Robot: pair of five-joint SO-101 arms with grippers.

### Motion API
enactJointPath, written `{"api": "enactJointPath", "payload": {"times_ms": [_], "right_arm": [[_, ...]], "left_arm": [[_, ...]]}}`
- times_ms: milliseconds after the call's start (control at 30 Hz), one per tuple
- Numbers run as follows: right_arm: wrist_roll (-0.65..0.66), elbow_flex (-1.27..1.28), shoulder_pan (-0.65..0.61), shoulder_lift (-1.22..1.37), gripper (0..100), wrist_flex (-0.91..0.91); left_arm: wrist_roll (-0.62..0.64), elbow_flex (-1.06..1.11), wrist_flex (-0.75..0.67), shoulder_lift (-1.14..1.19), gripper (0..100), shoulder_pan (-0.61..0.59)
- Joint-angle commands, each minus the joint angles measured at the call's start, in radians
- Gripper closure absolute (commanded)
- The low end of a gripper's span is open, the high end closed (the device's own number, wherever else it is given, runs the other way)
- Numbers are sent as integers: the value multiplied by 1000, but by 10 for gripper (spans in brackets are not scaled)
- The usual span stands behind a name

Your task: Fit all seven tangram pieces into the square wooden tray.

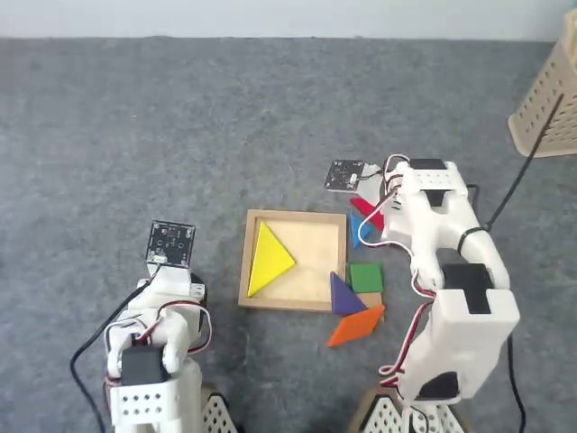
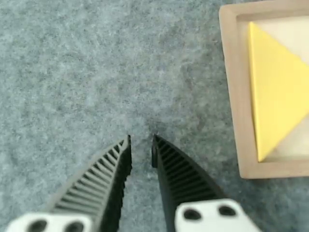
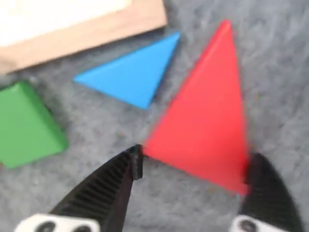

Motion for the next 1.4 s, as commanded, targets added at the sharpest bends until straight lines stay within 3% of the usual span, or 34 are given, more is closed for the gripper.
{"api": "enactJointPath", "payload": {"times_ms": [0,500,833,1067,1233,1367], "right_arm": [[-77,0,-13,-12,793,-16],[-367,-6,35,-25,796,147],[-951,-20,76,-27,795,203],[-984,100,168,-246,796,176],[-859,210,21,-524,794,101],[-766,203,-140,-573,752,108]], "left_arm": [[8,-8,0,-21,929,2],[8,-8,0,-21,929,2],[8,-8,0,-21,929,2],[8,-8,0,-21,929,2],[8,-8,0,-21,929,2],[8,-8,0,-21,929,2]]}}
